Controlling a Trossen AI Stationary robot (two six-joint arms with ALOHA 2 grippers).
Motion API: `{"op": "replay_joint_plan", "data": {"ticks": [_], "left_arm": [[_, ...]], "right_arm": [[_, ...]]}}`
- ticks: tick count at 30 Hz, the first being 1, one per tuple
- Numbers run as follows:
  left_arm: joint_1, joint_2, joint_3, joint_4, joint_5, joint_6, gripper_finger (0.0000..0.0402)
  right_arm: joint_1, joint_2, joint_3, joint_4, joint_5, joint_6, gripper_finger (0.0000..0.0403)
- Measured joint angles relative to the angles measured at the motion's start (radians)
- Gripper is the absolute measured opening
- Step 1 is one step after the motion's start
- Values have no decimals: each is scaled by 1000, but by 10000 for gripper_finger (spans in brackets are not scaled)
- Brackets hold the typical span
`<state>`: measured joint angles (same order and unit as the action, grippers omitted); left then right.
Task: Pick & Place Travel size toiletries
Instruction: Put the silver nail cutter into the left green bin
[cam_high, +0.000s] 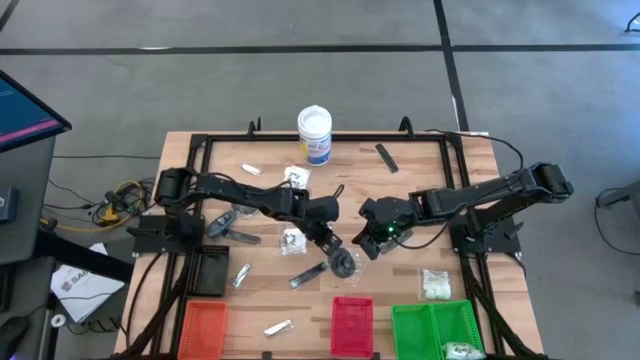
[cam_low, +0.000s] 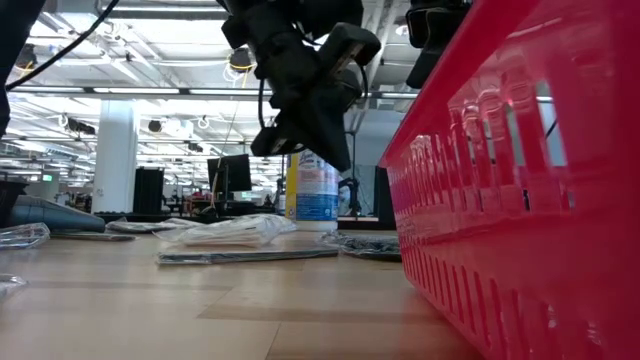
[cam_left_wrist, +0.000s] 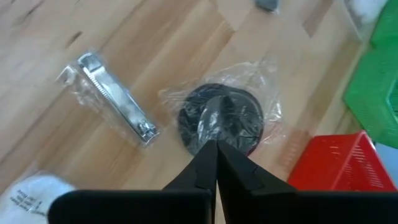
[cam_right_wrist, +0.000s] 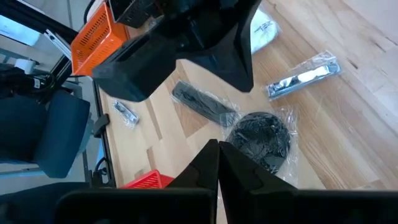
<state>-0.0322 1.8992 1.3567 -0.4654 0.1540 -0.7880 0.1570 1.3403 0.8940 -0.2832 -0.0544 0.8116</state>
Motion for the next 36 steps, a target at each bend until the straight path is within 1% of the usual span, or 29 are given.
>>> {"op": "replay_joint_plan", "data": {"ticks": [8,14,19,29,36], "left_arm": [[0,20,-1,-14,-15,-6,1],[-1,60,-3,-12,5,-3,0],[-1,66,-6,-3,9,1,0],[23,66,-85,-8,4,32,0],[13,66,-89,3,9,44,0]], "right_arm": [[-17,0,0,0,2,-7,0],[-23,0,0,-3,2,-8,0],[-23,0,0,-11,2,-11,0],[-23,0,0,-27,0,-26,0],[-23,0,0,-27,0,-26,0]]}}
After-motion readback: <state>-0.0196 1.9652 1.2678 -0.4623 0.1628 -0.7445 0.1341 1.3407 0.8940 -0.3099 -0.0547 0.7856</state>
